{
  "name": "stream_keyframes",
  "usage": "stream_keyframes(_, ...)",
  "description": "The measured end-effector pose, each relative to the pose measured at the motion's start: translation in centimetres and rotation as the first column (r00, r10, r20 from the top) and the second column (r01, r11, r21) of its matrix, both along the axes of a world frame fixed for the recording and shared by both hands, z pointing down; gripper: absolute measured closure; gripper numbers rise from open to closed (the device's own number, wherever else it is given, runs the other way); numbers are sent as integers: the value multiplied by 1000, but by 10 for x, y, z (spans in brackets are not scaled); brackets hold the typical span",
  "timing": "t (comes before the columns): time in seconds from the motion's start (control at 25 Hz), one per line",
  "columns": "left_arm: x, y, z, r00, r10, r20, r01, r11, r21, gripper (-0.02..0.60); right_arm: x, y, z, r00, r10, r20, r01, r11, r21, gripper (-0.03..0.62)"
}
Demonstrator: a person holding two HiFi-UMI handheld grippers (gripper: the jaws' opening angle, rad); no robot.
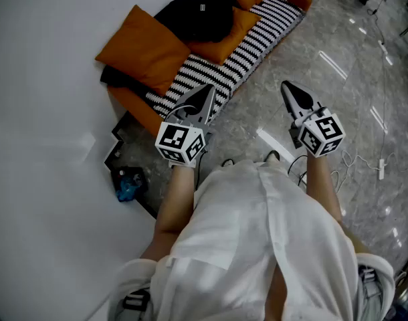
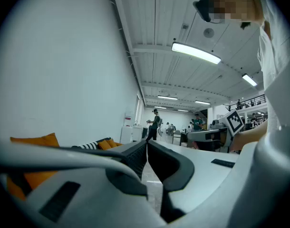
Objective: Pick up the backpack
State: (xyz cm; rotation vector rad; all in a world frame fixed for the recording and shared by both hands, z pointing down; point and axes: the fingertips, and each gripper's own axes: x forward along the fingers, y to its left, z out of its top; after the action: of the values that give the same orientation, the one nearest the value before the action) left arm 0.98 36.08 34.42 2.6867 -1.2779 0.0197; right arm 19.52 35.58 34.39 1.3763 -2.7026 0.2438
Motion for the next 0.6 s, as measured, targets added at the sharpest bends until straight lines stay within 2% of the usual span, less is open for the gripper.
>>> stream_keyframes(0.2,0,0,-8,1000,0,-19,1,1000,27,555,-3,0,-6,1000,-14,6,14,1000,15,577)
stream_keyframes(0.6,-3,3,-8,1000,2,-27,-1,1000,24,555,-12,4,-10,999,-49,13,49,998,26,576)
